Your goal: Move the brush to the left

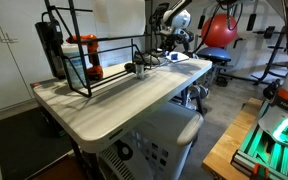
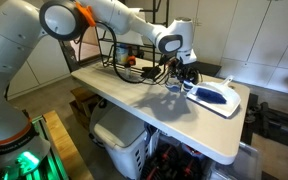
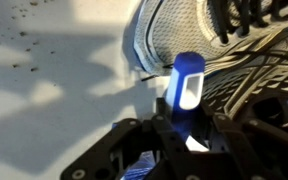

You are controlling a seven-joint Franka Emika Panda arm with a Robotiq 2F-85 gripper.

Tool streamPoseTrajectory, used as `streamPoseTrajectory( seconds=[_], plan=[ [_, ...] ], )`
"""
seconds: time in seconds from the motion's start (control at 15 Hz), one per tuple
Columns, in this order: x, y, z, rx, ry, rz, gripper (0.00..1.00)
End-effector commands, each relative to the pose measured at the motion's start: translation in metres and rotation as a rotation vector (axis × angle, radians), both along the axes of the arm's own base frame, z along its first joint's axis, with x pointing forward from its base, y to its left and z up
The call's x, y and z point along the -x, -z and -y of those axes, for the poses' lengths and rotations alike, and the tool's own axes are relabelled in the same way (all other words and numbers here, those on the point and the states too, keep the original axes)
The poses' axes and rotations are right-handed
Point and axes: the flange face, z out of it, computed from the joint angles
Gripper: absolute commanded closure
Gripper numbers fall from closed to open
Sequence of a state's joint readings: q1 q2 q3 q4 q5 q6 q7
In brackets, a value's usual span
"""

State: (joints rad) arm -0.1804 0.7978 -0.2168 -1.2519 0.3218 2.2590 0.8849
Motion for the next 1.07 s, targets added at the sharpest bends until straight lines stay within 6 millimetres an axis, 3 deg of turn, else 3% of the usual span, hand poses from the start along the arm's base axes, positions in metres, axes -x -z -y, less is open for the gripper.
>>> streamPoseTrajectory(
  seconds=[0.0, 0.53, 1.0],
  plan=[
    [0.033, -0.021, -0.005, 0.007, 0.056, 0.025, 0.91],
    [0.100, -0.059, -0.006, 0.076, 0.079, 0.193, 0.92],
    [0.181, -0.071, -0.033, 0.184, -0.005, 0.266, 0.91]
  ],
)
